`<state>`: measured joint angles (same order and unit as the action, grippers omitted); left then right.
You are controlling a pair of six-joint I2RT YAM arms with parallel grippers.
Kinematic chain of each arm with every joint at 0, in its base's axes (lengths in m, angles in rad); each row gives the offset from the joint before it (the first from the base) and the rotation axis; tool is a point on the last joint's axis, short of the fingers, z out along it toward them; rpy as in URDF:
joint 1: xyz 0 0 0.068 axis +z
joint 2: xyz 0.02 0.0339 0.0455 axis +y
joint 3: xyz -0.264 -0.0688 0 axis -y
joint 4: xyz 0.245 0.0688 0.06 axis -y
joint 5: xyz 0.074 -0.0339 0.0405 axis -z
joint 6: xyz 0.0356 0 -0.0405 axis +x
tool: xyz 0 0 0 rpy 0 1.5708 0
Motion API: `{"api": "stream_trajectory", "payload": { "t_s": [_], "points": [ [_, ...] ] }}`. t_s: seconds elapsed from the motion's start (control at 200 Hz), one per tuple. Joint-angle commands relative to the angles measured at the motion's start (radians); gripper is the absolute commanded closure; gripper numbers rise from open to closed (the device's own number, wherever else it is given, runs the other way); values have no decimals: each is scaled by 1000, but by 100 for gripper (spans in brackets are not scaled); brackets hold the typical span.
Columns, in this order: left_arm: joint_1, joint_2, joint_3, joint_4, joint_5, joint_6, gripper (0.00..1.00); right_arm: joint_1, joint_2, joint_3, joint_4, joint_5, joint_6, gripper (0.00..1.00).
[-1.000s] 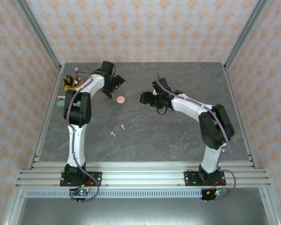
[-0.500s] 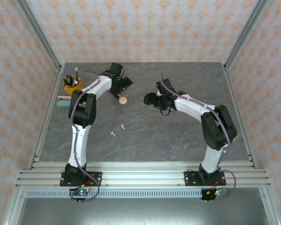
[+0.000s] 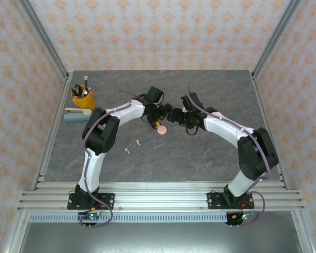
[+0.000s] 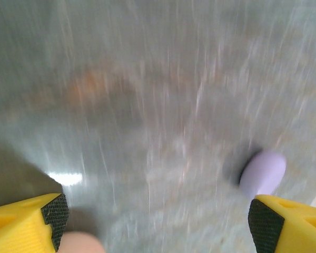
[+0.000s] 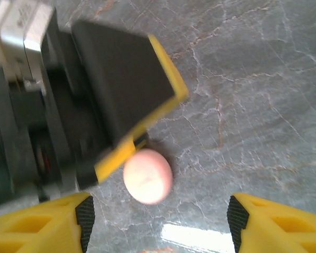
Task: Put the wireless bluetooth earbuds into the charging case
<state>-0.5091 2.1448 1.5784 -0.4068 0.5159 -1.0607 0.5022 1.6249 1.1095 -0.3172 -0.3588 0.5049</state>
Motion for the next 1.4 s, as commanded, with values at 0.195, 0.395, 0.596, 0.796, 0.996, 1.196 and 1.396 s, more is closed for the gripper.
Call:
{"api": "stream_trajectory", "payload": {
  "t_s": [0.195, 0.395, 0.596, 0.796, 0.996, 1.196, 1.396],
  "points": [
    [157, -257, -123, -89, -77, 70, 2, 14, -5, 84, -250, 65, 23, 20],
    [292, -302, -148, -96, -42, 107, 1, 93, 130, 241, -430, 170, -168, 20],
    [352, -304, -129, -99, -13, 123, 1, 99, 285, 379, -531, 155, -34, 21],
    [358, -279, -112, -92, 4, 128, 1, 111, 348, 418, -468, 117, 227, 21],
    [357, -250, -110, -76, 27, 120, 1, 136, 447, 499, -483, 119, 307, 21],
    [357, -241, -122, -60, 42, 111, 1, 155, 505, 544, -530, 149, 330, 21],
    [357, -241, -129, -55, 45, 111, 1, 168, 539, 575, -572, 169, 400, 22]
  ]
}}
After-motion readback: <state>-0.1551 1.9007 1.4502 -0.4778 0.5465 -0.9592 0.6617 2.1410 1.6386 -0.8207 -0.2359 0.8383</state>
